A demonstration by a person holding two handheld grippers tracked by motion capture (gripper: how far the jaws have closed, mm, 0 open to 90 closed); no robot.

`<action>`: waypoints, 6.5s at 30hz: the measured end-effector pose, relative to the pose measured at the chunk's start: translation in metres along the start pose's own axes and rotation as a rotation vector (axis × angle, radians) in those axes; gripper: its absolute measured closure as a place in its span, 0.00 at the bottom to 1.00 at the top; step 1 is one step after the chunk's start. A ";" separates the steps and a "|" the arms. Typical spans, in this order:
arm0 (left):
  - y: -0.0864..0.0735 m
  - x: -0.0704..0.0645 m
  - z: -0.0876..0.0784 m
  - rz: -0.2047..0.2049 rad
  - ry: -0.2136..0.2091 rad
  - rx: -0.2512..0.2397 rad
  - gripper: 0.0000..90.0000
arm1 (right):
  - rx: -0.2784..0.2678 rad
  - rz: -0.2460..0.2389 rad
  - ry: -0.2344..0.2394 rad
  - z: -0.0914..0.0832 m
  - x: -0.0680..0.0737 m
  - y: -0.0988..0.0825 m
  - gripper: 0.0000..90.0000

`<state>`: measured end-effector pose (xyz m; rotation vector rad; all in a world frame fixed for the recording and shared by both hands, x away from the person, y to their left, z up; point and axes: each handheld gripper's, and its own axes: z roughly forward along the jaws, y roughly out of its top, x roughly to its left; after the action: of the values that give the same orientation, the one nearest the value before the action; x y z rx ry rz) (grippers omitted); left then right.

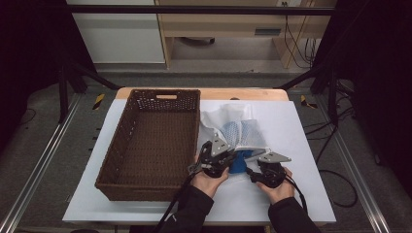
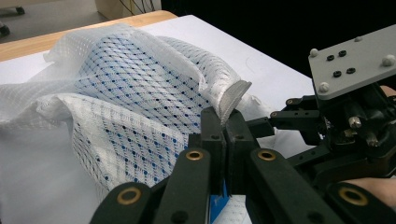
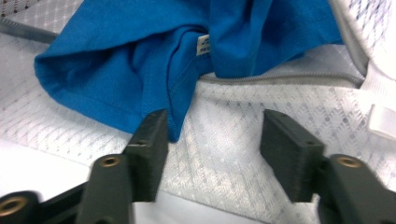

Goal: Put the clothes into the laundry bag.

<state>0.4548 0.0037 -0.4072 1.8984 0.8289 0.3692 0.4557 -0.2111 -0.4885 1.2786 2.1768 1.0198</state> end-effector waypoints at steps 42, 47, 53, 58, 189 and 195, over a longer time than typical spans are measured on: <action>-0.005 -0.002 0.003 0.004 -0.023 0.005 0.99 | -0.009 -0.121 0.087 -0.010 0.027 -0.006 0.71; -0.006 -0.004 0.001 -0.001 -0.038 -0.008 0.99 | -0.080 -0.078 0.083 -0.013 0.022 0.008 0.94; -0.007 -0.006 0.001 -0.007 -0.054 -0.017 0.99 | -0.244 0.014 0.000 -0.004 0.017 0.018 0.93; -0.008 -0.010 0.001 0.001 -0.076 -0.005 0.99 | -0.161 -0.006 -0.122 0.022 0.018 0.022 0.92; -0.060 -0.015 0.008 -0.044 -0.011 -0.016 0.99 | -0.029 -0.011 -0.059 0.051 0.011 0.045 0.93; -0.063 -0.011 0.009 -0.040 -0.002 0.002 0.99 | 0.019 -0.016 0.063 0.014 0.013 0.035 0.73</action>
<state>0.4275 0.0071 -0.4659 1.8813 0.8648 0.3425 0.4781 -0.1843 -0.4708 1.2512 2.2456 1.0489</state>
